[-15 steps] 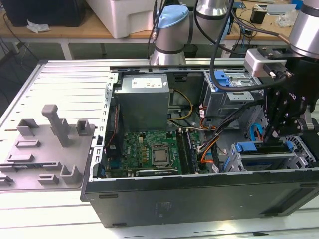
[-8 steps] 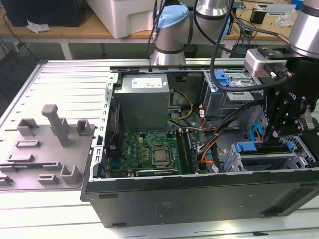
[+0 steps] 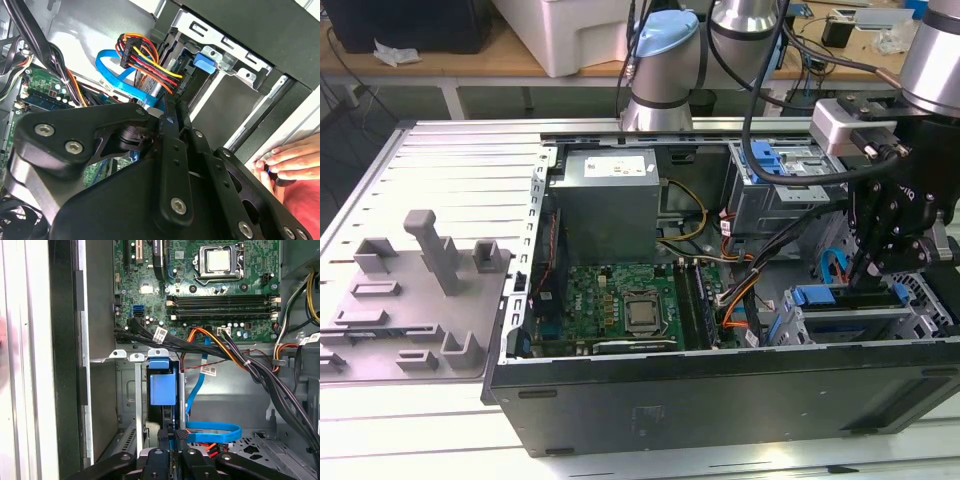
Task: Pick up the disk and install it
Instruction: 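Insert the second disk wire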
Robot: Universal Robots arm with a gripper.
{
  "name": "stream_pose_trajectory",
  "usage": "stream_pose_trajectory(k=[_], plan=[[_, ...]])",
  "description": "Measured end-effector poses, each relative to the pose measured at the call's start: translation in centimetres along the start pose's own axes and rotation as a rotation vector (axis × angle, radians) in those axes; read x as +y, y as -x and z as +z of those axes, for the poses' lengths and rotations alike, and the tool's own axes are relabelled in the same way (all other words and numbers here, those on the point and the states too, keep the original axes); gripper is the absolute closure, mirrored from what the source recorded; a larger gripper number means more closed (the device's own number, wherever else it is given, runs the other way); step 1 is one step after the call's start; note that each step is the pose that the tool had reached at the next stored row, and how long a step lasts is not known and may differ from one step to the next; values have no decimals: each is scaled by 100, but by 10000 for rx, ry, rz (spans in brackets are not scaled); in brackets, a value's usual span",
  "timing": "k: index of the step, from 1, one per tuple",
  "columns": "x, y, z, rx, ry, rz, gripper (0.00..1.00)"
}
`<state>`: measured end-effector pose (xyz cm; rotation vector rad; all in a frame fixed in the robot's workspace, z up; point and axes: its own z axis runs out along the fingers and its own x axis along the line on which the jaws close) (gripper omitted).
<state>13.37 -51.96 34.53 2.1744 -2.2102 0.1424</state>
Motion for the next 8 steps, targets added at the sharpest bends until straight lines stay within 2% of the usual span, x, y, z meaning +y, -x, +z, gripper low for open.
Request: stream_pose_trajectory(k=[8], plan=[[0, 0, 3, -5, -9, -92, 84]])
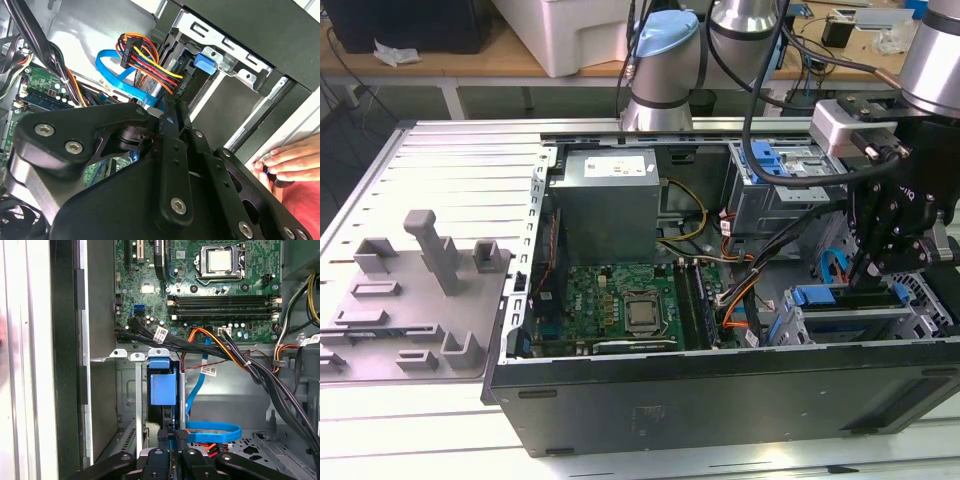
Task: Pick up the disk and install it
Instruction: 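Insert the second disk wire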
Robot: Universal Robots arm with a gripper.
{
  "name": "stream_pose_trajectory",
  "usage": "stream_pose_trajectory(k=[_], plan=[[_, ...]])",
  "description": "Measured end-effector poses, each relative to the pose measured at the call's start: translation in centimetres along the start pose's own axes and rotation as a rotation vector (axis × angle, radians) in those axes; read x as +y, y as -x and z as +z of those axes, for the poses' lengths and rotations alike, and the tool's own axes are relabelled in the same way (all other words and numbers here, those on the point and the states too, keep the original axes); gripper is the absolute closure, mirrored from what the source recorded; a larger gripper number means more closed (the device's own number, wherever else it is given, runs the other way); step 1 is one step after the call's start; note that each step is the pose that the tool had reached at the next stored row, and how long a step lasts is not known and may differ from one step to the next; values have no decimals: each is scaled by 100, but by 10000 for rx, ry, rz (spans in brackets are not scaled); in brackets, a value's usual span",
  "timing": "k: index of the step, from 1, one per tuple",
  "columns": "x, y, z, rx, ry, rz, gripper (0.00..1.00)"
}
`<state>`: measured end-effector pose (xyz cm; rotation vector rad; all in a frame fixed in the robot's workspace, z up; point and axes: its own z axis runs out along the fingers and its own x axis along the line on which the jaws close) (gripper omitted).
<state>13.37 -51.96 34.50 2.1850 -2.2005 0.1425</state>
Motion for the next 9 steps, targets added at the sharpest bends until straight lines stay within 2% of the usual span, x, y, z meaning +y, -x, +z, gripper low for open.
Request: stream_pose_trajectory(k=[9], plan=[[0, 0, 0, -1, -2, -25, 84]])
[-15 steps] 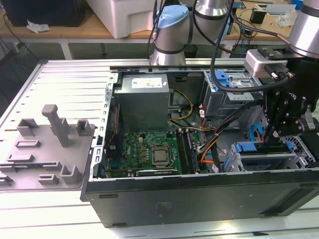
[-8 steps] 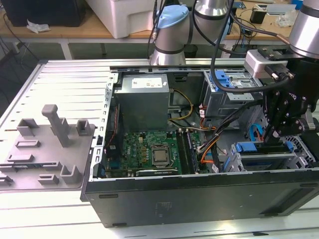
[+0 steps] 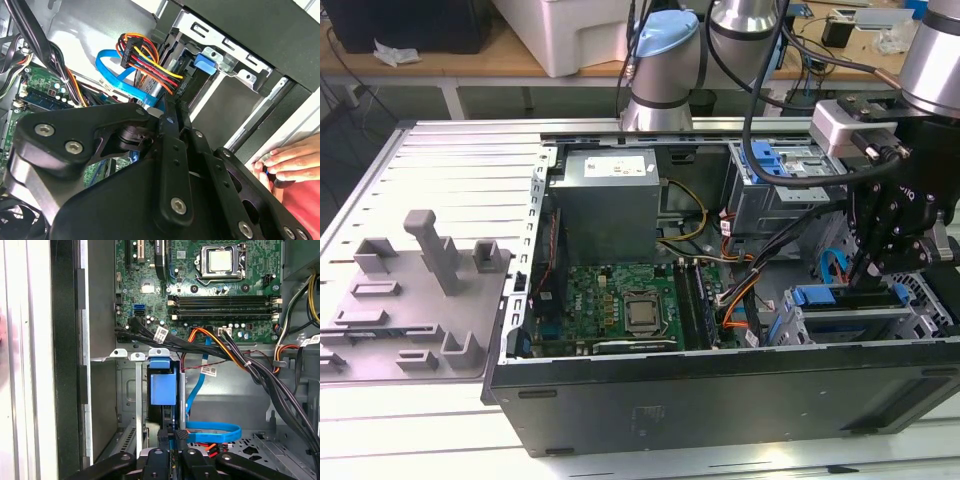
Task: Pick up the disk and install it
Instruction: 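Insert the second disk wire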
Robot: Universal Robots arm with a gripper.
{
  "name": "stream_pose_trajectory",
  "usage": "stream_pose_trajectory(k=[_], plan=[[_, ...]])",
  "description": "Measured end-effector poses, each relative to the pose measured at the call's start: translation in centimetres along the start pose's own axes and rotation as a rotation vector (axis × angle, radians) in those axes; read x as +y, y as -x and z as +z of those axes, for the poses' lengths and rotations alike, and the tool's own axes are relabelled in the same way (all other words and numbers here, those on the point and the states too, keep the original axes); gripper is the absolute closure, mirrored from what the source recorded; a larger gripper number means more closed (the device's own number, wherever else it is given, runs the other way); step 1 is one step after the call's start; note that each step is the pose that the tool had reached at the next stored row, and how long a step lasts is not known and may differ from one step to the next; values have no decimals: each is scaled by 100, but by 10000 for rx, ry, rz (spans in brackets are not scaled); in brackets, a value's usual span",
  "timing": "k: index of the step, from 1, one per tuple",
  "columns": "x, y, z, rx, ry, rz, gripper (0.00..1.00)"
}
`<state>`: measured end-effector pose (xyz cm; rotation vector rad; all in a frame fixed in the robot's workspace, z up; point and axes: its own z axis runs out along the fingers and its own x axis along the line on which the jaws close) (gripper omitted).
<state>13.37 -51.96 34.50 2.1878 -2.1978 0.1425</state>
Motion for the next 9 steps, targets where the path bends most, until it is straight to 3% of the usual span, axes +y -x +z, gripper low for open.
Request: stream_pose_trajectory(k=[9], plan=[[0, 1, 15, 0, 0, -1, 84]])
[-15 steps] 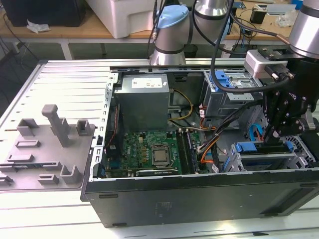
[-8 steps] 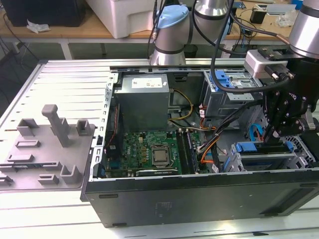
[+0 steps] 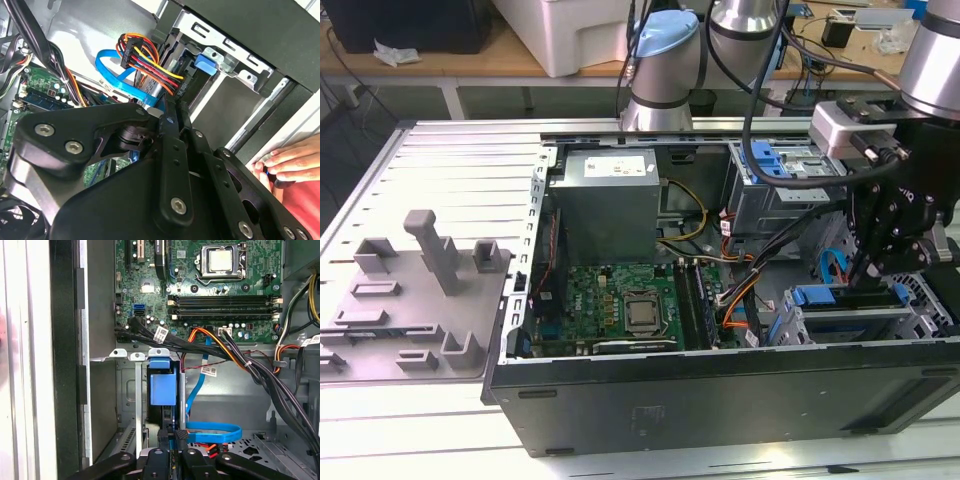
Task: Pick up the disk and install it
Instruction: 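Insert the second disk wire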
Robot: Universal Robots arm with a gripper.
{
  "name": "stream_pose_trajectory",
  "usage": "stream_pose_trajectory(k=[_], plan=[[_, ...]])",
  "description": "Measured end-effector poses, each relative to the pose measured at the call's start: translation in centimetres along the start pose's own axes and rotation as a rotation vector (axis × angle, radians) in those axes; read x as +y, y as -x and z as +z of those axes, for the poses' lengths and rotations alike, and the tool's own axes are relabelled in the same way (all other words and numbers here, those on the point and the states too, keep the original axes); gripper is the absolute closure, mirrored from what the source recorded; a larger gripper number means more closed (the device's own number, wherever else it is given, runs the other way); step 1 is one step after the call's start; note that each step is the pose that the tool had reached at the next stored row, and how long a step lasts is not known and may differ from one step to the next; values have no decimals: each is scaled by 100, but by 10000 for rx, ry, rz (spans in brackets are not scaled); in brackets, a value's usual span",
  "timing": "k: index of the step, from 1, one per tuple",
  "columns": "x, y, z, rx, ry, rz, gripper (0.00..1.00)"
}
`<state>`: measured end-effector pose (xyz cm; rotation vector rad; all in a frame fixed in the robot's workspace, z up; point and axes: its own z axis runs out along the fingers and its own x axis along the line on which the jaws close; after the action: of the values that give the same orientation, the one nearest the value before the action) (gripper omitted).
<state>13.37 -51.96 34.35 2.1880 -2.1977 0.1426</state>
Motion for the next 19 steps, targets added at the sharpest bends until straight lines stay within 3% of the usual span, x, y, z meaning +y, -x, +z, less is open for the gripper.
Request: stream_pose_trajectory(k=[19], plan=[[2, 4, 42, 1, 0, 0, 84]])
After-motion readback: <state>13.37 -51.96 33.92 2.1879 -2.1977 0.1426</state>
